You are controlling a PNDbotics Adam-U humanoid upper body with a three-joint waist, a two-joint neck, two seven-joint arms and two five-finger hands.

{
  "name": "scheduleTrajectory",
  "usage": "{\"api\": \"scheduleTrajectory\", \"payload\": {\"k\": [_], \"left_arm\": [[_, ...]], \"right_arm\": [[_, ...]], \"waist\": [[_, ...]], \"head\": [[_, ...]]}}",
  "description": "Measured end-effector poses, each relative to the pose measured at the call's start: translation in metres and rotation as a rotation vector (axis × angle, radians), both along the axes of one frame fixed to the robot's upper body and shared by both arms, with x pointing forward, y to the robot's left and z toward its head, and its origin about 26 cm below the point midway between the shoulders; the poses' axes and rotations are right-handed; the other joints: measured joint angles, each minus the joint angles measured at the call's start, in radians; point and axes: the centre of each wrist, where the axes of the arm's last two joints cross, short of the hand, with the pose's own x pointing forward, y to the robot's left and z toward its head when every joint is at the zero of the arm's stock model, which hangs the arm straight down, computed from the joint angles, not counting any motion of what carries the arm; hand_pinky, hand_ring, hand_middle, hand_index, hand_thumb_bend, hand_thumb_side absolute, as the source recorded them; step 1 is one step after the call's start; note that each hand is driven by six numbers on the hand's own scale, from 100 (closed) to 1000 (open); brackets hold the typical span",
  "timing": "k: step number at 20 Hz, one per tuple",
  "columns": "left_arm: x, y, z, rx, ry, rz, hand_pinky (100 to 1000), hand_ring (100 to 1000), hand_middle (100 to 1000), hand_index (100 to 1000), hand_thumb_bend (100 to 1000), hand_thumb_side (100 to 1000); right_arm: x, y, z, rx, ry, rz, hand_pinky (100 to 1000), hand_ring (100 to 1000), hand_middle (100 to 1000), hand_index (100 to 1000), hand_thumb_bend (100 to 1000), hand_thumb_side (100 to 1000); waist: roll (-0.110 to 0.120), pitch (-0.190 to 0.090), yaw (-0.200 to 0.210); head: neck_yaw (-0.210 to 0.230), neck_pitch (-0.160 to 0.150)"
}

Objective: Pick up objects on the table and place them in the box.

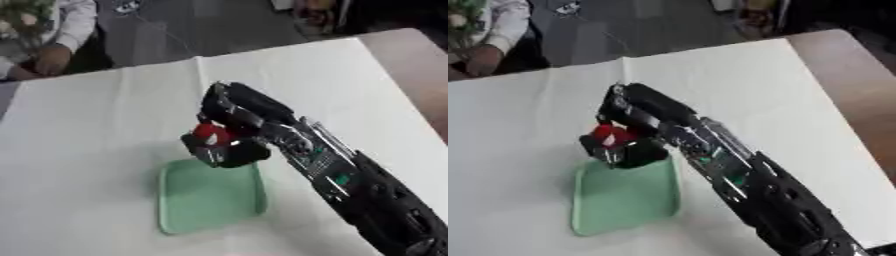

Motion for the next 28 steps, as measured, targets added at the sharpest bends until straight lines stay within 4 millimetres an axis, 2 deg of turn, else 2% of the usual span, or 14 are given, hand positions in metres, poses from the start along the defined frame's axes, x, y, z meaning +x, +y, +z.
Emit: {"api": "scheduleTrajectory", "payload": {"k": [6,8,9,10,11,12,13,14,15,16,17,18,20,28], "left_arm": [[0.000,0.000,0.000,0.000,0.000,0.000,364,536,622,738,533,684],[0.000,0.000,0.000,0.000,0.000,0.000,364,536,622,737,535,684],[0.000,0.000,0.000,0.000,0.000,0.000,364,536,622,737,535,685],[0.000,0.000,0.000,0.000,0.000,0.000,364,536,622,737,535,684],[0.000,0.000,0.000,0.000,0.000,0.000,364,536,622,737,536,685],[0.000,0.000,0.000,0.000,-0.001,0.000,364,536,622,737,536,685],[0.000,0.000,0.000,0.000,-0.001,0.000,363,535,621,737,536,685],[0.000,0.000,0.000,0.000,-0.001,0.000,363,535,621,737,536,685],[0.000,0.000,0.000,0.000,-0.001,0.000,364,535,622,737,536,685],[0.000,0.000,0.000,0.000,-0.001,0.000,364,535,622,737,536,685],[0.000,0.000,0.001,0.000,-0.002,-0.001,364,535,622,737,536,685],[0.000,0.000,0.001,0.000,-0.004,-0.001,364,535,622,737,536,685],[0.000,-0.001,0.003,0.000,-0.008,-0.003,363,535,621,737,538,685],[0.000,-0.001,0.003,0.000,-0.009,-0.003,364,535,621,737,539,685]], "right_arm": [[-0.002,0.004,-0.007,0.015,-0.009,0.021,100,100,100,100,100,344],[-0.002,0.004,-0.011,0.011,-0.009,0.021,100,100,100,100,100,374],[-0.002,0.005,-0.012,0.011,-0.016,0.022,100,100,100,100,100,427],[-0.002,0.005,-0.012,0.011,-0.027,0.024,100,100,100,100,100,416],[-0.002,0.006,-0.013,0.012,-0.040,0.027,100,160,150,257,103,575],[-0.002,0.006,-0.013,0.008,-0.055,0.033,100,100,100,173,100,527],[-0.002,0.007,-0.014,0.001,-0.070,0.040,100,414,446,548,149,705],[-0.002,0.007,-0.014,-0.010,-0.084,0.048,100,414,446,548,149,705],[-0.002,0.007,-0.015,-0.024,-0.095,0.056,338,565,609,705,188,788],[-0.001,0.007,-0.016,-0.037,-0.104,0.065,375,589,636,724,193,797],[0.000,0.006,-0.018,-0.049,-0.111,0.073,485,661,704,770,205,831],[0.000,0.006,-0.019,-0.058,-0.116,0.081,472,653,698,766,204,828],[0.002,0.006,-0.021,-0.071,-0.122,0.092,580,737,776,819,217,864],[0.006,0.006,-0.028,-0.104,-0.121,0.101,712,823,861,878,238,906]], "waist": [[0.002,0.000,0.000],[0.002,0.000,0.000],[0.002,0.000,0.000],[0.002,0.000,0.000],[0.002,0.000,0.000],[0.002,0.000,0.000],[0.002,0.000,0.001],[0.002,0.000,0.001],[0.002,0.000,0.001],[0.002,0.000,0.003],[0.002,0.000,0.003],[0.002,0.000,0.003],[0.002,0.000,0.004],[0.002,0.000,0.007]], "head": [[0.000,0.000],[0.000,0.000],[0.000,0.000],[0.000,0.000],[0.000,0.000],[0.000,0.000],[0.000,0.000],[0.000,0.000],[0.000,0.000],[0.000,0.000],[0.000,0.000],[0.000,0.000],[0.000,0.000],[0.000,0.000]]}}
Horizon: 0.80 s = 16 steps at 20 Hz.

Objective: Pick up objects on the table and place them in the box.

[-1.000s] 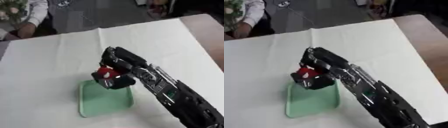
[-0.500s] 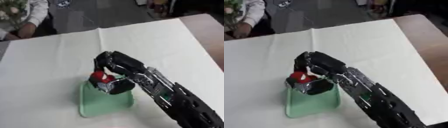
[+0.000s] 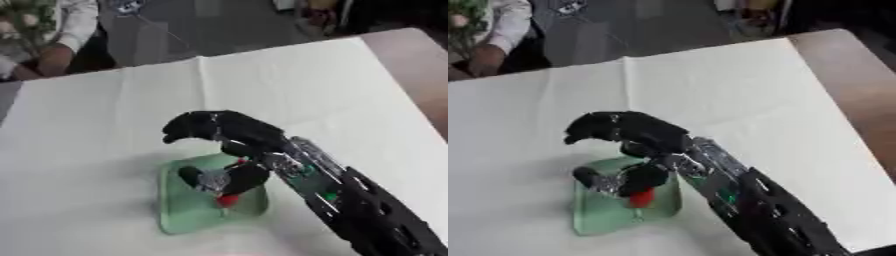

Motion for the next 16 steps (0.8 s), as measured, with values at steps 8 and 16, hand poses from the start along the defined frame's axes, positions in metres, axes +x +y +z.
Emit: {"api": "scheduleTrajectory", "payload": {"k": [8,16], "left_arm": [[0.0000,0.0000,0.0000,0.000,0.000,0.000,363,535,621,737,539,685],[0.0000,0.0000,0.0000,0.000,0.000,0.000,364,535,621,737,539,686]], "right_arm": [[0.0025,-0.0015,-0.0032,-0.020,-0.006,-0.017,720,827,869,882,247,910],[0.0042,-0.0022,0.0028,0.023,-0.014,-0.026,714,820,866,878,259,896]], "waist": [[0.000,0.000,0.000],[0.000,0.000,0.000]], "head": [[-0.001,0.000],[-0.002,-0.002]]}}
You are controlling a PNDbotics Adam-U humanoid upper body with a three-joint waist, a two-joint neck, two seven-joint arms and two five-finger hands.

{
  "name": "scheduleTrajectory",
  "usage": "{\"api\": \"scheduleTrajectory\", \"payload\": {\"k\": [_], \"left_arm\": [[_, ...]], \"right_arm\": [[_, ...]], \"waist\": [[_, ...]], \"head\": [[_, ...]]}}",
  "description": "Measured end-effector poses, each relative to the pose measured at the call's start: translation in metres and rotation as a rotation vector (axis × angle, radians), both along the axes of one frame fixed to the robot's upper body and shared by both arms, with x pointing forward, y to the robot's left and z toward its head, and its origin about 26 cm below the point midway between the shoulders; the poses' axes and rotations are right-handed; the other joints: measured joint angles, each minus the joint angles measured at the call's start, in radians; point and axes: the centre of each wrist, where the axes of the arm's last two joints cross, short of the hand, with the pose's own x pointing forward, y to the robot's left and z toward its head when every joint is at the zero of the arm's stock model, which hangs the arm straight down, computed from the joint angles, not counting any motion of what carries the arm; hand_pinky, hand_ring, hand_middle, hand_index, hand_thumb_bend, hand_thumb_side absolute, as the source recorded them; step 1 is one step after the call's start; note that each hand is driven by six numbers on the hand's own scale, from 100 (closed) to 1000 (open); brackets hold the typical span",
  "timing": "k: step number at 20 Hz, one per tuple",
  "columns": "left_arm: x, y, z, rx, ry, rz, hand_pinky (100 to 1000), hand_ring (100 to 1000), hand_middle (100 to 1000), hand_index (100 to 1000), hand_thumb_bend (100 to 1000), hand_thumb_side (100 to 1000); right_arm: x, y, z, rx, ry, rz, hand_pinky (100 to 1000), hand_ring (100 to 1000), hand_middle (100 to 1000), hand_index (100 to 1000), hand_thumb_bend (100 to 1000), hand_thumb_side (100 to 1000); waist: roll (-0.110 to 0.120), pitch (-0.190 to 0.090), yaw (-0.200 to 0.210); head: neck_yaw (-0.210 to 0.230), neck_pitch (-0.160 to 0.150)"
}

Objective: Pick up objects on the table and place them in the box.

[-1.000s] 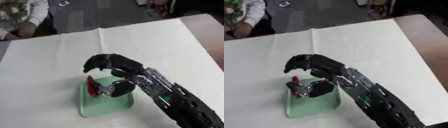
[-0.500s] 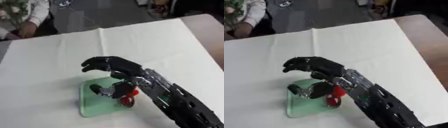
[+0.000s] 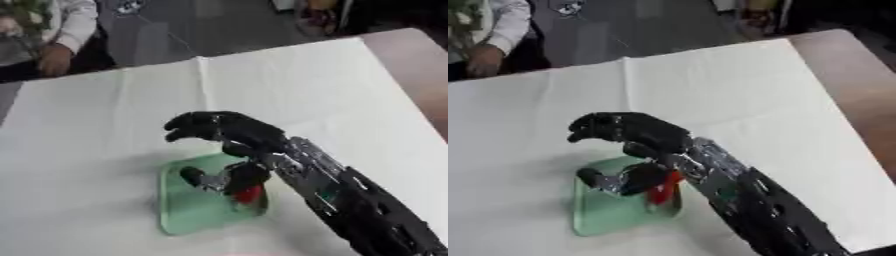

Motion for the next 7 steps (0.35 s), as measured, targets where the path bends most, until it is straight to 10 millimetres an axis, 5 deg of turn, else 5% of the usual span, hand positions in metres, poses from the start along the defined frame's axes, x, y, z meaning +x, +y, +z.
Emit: {"api": "scheduleTrajectory", "payload": {"k": [1,7], "left_arm": [[0.000,0.000,0.000,0.000,0.000,0.000,364,535,621,737,539,686],[0.000,0.000,0.000,0.001,0.000,0.001,366,536,622,738,539,686]], "right_arm": [[0.000,0.000,0.003,0.010,-0.003,0.002,714,820,867,878,226,959],[-0.004,0.002,0.035,0.092,-0.055,0.022,718,820,867,876,283,856]], "waist": [[0.000,0.000,0.000],[-0.010,-0.013,-0.005]], "head": [[0.000,0.000],[-0.008,-0.055]]}}
